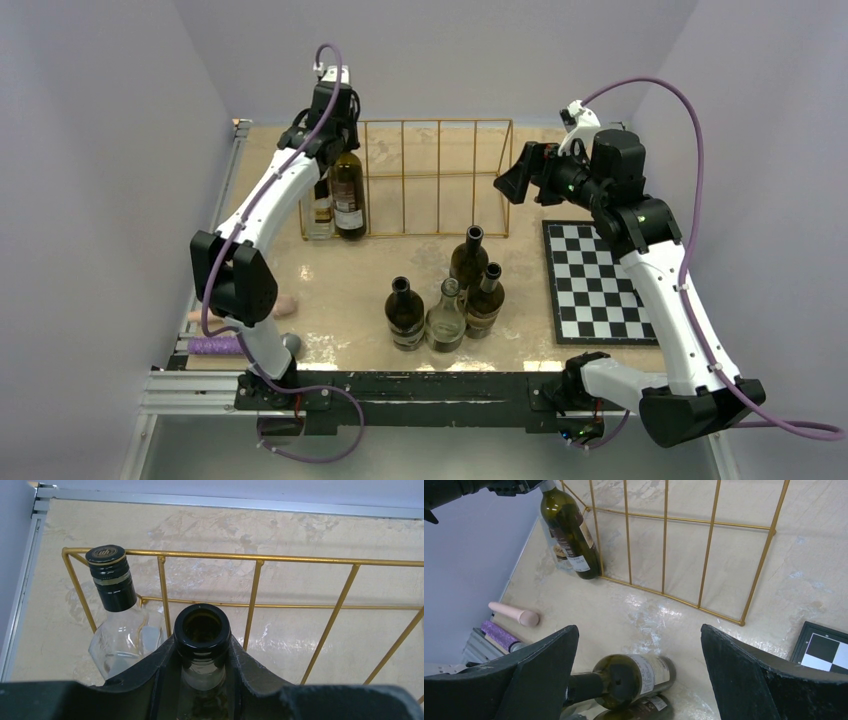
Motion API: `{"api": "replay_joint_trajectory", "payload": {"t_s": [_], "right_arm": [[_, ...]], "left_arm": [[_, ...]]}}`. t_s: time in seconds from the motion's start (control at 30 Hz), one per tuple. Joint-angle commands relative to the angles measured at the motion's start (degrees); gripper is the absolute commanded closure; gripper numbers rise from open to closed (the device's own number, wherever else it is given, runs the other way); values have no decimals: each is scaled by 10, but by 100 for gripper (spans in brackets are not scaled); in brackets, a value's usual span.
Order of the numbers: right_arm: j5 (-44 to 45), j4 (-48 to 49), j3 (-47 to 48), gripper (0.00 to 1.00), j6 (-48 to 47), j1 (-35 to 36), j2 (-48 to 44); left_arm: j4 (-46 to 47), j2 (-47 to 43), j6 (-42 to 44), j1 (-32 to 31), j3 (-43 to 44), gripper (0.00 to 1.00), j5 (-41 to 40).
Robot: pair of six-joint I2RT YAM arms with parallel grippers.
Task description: Put the wine bottle on the wine rack
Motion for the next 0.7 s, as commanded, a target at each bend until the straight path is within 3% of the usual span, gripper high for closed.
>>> {"api": "replay_joint_trajectory", "payload": {"t_s": [0.0, 0.1, 0.43, 0.67], "right_arm": [[13, 22, -5, 3, 4, -4, -12], [14, 24, -10, 3, 4, -4, -13], [20, 30, -9, 3, 7, -5, -14], [23, 30, -5, 3, 8, -6, -13]], "left_arm": [[-17, 30, 7, 5, 27, 75, 2], [-17, 43, 8, 7, 35, 71, 0], [-33, 96, 12, 20, 82, 46, 10], [-54, 92, 8, 24, 106, 42, 26]]}}
